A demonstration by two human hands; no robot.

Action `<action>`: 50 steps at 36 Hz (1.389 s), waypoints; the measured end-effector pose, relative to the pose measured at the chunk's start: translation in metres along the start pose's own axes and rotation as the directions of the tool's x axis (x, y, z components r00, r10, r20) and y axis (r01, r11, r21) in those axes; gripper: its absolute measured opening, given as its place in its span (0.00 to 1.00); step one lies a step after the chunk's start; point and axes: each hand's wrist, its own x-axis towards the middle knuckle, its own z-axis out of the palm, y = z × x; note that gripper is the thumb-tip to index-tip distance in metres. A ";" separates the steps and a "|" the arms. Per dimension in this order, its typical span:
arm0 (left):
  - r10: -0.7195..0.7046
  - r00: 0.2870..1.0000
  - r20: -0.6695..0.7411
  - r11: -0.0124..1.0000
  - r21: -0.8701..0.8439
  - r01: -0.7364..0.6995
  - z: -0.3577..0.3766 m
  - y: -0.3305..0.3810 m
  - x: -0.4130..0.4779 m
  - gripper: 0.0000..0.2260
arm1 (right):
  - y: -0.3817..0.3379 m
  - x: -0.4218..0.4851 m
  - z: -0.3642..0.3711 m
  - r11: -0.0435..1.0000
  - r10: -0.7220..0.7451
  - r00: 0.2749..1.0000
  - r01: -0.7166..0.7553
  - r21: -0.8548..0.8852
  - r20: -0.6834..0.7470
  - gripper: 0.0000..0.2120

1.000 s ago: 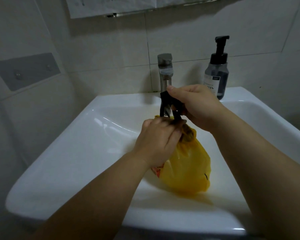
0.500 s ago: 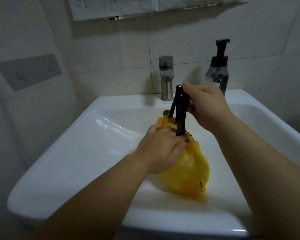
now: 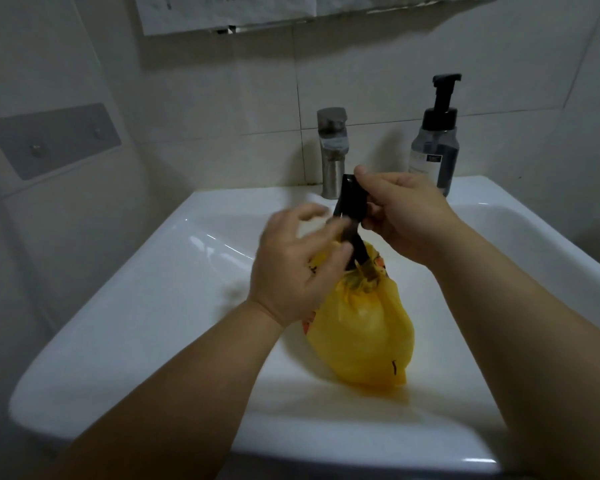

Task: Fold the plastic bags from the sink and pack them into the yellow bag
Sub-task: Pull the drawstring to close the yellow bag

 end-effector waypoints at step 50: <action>-0.642 0.534 0.550 0.536 -0.177 0.826 -0.025 -0.003 0.017 0.22 | 0.009 -0.005 0.013 0.837 0.091 0.980 0.022 -0.546 0.178 0.05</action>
